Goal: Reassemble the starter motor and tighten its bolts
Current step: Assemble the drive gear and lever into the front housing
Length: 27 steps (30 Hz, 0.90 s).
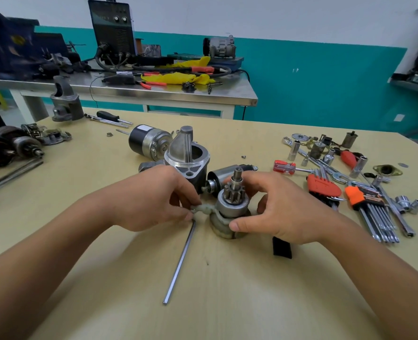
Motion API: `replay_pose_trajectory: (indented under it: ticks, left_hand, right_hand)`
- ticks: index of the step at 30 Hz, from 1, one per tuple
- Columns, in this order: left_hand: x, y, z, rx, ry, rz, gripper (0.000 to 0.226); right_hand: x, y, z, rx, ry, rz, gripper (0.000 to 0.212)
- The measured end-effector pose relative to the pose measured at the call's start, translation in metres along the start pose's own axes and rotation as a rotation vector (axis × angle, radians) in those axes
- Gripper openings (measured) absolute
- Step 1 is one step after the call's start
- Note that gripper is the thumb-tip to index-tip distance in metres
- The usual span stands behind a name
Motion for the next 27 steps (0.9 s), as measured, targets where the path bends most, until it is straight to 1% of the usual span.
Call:
replay_pose_trajectory:
  ticks: [9, 14, 16, 19, 20, 21, 25, 27]
  left_hand:
    - [-0.001, 0.001, 0.002, -0.107, -0.018, 0.006, 0.018]
    - [-0.002, -0.001, 0.006, -0.154, -0.032, 0.030, 0.015]
    - [-0.002, -0.002, 0.008, -0.169, -0.034, 0.052, 0.013]
    - [-0.004, -0.002, 0.014, -0.203, -0.071, 0.094, 0.007]
    - [-0.005, -0.001, 0.016, -0.209, -0.095, 0.113, 0.005]
    - [-0.006, 0.000, 0.018, -0.216, -0.121, 0.139, 0.005]
    - [-0.010, 0.004, 0.025, -0.337, -0.205, 0.296, 0.022]
    - [-0.009, 0.003, 0.027, -0.443, -0.219, 0.361, 0.027]
  right_hand:
    - [-0.002, 0.001, -0.002, -0.005, 0.016, -0.004, 0.067]
    - [-0.002, 0.001, -0.006, -0.001, 0.011, 0.028, 0.052]
    - [-0.003, 0.004, -0.005, 0.079, 0.010, 0.021, 0.050]
    - [-0.003, 0.006, 0.000, 0.169, -0.004, 0.015, 0.066]
    - [-0.002, 0.007, 0.000, 0.217, 0.007, 0.015, 0.068]
    - [-0.002, 0.006, 0.001, 0.288, 0.025, 0.013, 0.066]
    - [0.000, 0.006, -0.001, 0.604, 0.106, 0.071, 0.042]
    - [0.002, 0.006, -0.002, 0.717, 0.138, 0.115, 0.039]
Point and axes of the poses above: each hand's wrist, its own x-axis towards the middle knuckle, its own y-axis out of the back of the hand, z = x × y, the point moved 2 cm from there along x, towards the middle knuckle, and after that the axes turned 4 degrees about -z, right-handed, at the moved point
